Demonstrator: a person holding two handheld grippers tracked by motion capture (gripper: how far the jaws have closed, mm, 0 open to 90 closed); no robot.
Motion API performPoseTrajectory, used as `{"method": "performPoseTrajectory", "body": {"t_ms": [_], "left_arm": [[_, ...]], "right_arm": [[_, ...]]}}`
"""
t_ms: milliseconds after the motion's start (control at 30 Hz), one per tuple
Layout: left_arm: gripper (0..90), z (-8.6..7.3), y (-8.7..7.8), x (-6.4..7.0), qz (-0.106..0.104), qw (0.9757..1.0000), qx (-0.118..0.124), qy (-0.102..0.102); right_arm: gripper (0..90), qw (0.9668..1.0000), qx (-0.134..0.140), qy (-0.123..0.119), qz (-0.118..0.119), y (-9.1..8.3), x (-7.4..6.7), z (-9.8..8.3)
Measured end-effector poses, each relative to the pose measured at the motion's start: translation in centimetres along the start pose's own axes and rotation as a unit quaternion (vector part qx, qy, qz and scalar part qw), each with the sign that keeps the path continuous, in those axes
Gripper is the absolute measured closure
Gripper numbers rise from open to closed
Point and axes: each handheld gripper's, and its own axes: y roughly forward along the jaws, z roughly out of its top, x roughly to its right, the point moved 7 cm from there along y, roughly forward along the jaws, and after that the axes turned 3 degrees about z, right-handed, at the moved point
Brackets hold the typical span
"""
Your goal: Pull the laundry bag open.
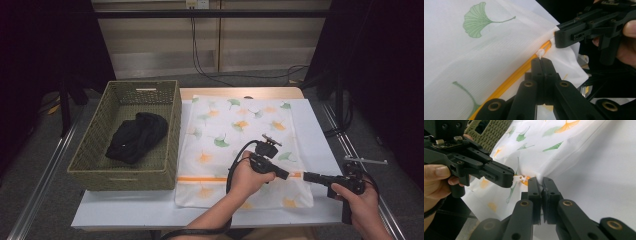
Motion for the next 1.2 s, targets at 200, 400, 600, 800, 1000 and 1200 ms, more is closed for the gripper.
{"method": "performPoseTrajectory", "body": {"t_ms": [200, 400, 600, 800, 1000, 1200], "left_arm": [[90.0, 0.0, -0.4, -0.4, 0.001, 1.0, -0.005, 0.001], [90.0, -0.2, -0.8, -1.0, 0.004, 1.0, -0.007, -0.003], [90.0, -0.2, -1.0, -1.1, 0.001, 1.0, -0.005, -0.008], [90.0, -0.3, -1.3, -1.4, 0.005, 0.9998, -0.007, -0.016], [90.0, -0.5, -1.8, -1.9, 0.005, 0.9998, -0.008, -0.019], [90.0, -0.6, -1.9, -2.1, 0.008, 0.9997, -0.004, -0.025]], "right_arm": [[86.7, 0.9999, -0.005, -0.008, -0.009, 0.3, -0.1, 0.0], [86.7, 0.9999, -0.005, -0.007, -0.011, 0.2, 0.1, 0.1], [86.7, 0.9999, -0.005, -0.007, -0.012, 0.3, 0.1, 0.0], [86.7, 0.9999, -0.003, -0.006, -0.012, 0.2, 0.1, 0.1], [86.8, 0.9998, -0.005, -0.007, -0.015, 0.1, 0.3, 0.0], [86.7, 0.9998, -0.006, -0.009, -0.015, 0.2, 0.2, 0.0]]}}
